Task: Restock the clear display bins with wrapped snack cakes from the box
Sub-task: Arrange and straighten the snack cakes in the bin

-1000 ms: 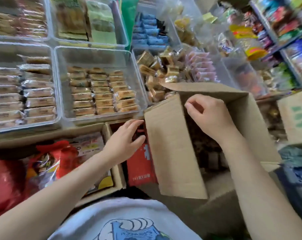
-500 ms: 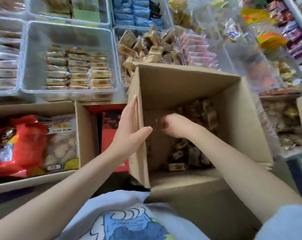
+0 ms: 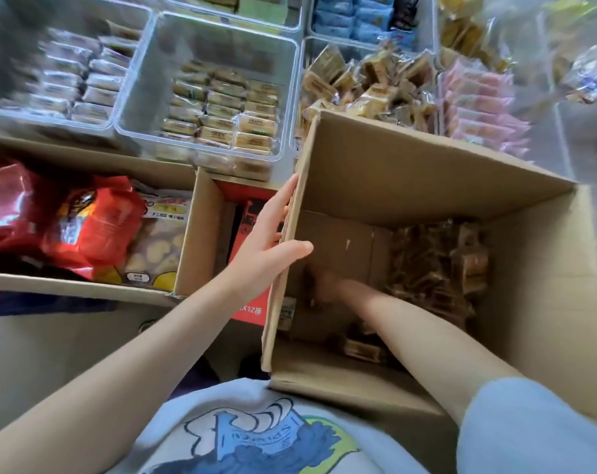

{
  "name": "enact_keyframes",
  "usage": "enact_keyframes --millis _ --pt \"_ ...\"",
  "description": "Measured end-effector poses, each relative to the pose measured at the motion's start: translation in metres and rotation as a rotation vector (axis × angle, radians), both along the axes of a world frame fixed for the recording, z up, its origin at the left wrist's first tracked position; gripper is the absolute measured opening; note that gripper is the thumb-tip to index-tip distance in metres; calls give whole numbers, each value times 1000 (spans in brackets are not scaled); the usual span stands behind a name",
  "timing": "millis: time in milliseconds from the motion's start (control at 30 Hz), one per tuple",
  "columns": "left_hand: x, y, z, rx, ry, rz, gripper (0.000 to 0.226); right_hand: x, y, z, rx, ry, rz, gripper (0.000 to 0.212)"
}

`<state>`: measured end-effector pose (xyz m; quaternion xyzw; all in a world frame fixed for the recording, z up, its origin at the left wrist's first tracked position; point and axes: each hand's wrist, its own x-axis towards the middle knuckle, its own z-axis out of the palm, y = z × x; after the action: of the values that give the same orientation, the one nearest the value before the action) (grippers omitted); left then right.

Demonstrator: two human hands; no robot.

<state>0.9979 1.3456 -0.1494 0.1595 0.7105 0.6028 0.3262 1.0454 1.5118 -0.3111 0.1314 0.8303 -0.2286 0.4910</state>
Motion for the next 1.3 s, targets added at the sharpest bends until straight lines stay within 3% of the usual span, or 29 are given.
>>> enact_keyframes --millis 100,233,333,467,567,600,733,933,1167,1300 --pt "-1 0 -2 20 -4 0 84 -13 19 27 -124 0 -119 47" --pt "-7 -8 0 -49 66 -44 84 -27 54 102 -420 221 -555 37" --pt "-15 -16 6 -173 377 -31 76 -24 60 167 -755 322 -807 38" --pt "-38 -15 28 -63 803 -156 69 -19 40 223 -1139 374 -921 37" --pt "-58 -19 48 57 896 -99 48 -27 12 241 -1058 379 -852 43" --pt "-65 -25 54 112 811 -46 40 -31 2 246 -975 375 -831 49" --pt "-102 -59 68 217 56 131 18 -47 -35 262 -684 420 -789 55" --pt "-161 -128 60 173 -210 88 23 -118 -114 255 -545 531 -707 35" --pt "-255 -227 22 8 -139 90 31 -218 -218 213 -543 602 -752 21" --pt "-319 -285 -23 -319 219 223 23 -264 -248 192 -408 607 -784 22"
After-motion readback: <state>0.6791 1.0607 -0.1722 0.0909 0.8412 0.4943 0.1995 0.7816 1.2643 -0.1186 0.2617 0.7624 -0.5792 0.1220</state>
